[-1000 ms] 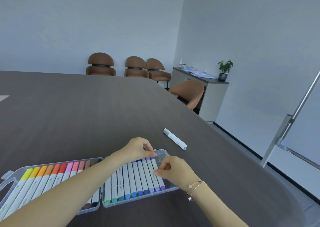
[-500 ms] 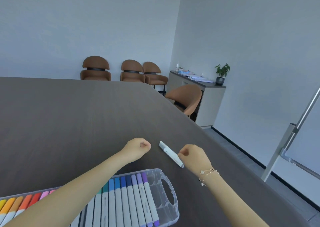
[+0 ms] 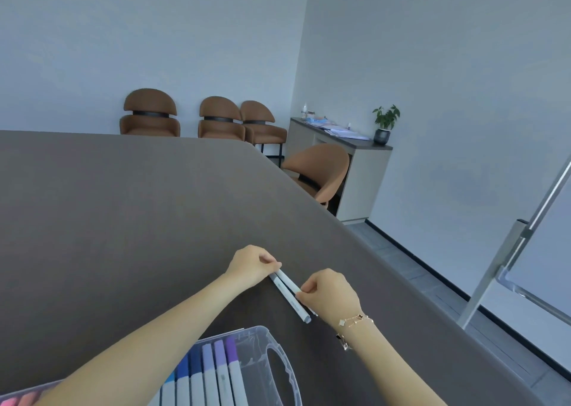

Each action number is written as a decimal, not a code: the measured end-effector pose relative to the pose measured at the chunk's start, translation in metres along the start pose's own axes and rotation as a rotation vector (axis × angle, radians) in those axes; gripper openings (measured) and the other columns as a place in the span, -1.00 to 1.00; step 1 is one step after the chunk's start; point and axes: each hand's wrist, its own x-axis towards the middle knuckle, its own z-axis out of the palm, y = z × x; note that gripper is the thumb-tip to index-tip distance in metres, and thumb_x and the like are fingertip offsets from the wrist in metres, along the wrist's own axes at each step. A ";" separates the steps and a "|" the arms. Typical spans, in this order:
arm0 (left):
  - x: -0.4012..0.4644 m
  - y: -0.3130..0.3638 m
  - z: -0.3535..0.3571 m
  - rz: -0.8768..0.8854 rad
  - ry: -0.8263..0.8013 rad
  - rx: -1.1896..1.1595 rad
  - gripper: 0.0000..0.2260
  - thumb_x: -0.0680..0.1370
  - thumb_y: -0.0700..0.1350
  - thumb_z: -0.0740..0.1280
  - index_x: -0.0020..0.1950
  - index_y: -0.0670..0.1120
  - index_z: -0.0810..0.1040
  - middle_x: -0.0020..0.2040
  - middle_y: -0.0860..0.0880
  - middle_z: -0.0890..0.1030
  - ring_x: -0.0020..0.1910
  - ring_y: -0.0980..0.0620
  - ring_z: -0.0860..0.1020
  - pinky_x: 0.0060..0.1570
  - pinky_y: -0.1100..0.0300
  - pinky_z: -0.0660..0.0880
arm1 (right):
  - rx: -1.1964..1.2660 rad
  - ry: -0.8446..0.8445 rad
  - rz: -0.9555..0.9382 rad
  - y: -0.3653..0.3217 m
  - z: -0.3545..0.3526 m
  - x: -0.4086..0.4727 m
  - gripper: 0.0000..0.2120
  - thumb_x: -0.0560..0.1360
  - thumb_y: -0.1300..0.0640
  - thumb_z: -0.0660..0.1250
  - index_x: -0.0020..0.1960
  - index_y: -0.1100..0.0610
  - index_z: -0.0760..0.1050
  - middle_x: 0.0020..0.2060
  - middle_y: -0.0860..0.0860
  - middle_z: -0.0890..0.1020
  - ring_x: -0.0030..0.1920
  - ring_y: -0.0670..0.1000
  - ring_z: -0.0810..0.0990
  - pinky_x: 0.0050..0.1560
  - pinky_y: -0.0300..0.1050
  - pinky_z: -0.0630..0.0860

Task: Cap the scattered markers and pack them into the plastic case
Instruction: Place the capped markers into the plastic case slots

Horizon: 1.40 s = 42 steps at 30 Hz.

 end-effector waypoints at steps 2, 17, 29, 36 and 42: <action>-0.005 0.004 -0.005 -0.006 0.034 -0.068 -0.79 0.48 0.05 0.40 -0.02 -0.04 0.69 -0.02 0.05 0.67 0.02 0.10 0.58 0.07 0.23 0.45 | -0.021 0.021 0.004 -0.004 -0.001 -0.003 -0.82 0.38 0.10 0.29 -0.14 0.13 0.64 -0.18 0.03 0.68 -0.11 0.09 0.65 -0.19 -0.15 0.57; -0.105 -0.003 -0.062 0.016 -0.157 -0.157 -0.77 0.39 0.12 0.47 -0.03 0.05 0.69 -0.04 0.13 0.67 -0.02 0.21 0.59 0.11 0.22 0.49 | 0.102 -0.488 0.003 -0.055 -0.034 -0.099 -0.61 0.35 0.03 0.32 -0.44 0.06 0.13 -0.60 -0.05 0.16 -0.62 -0.04 0.14 -0.50 -0.26 0.13; -0.137 -0.023 -0.046 0.044 -0.185 -0.061 -0.80 0.39 0.12 0.46 -0.06 0.06 0.67 -0.09 0.13 0.66 -0.08 0.16 0.60 -0.02 0.24 0.55 | 0.116 -0.463 0.027 -0.054 -0.025 -0.137 -0.76 0.41 0.03 0.40 -0.28 0.16 0.46 -0.54 -0.04 0.23 -0.75 -0.12 0.19 -0.59 -0.35 0.17; -0.139 -0.025 -0.041 0.069 -0.156 -0.026 -0.85 0.41 0.06 0.47 -0.08 0.06 0.65 -0.12 0.13 0.66 -0.12 0.18 0.61 -0.10 0.31 0.53 | 0.156 -0.400 0.022 -0.048 -0.019 -0.140 -0.59 0.43 0.02 0.40 0.06 0.37 0.59 -0.69 -0.09 0.23 -0.72 -0.10 0.21 -0.61 -0.39 0.17; -0.136 -0.028 -0.038 0.070 -0.146 -0.029 -0.88 0.40 0.07 0.47 -0.11 0.09 0.65 -0.14 0.14 0.65 -0.14 0.18 0.61 -0.14 0.34 0.52 | 0.144 -0.386 -0.015 -0.045 -0.007 -0.136 -0.70 0.45 -0.04 0.40 -0.04 0.21 0.66 -0.43 -0.06 0.47 -0.45 -0.11 0.38 -0.36 -0.33 0.34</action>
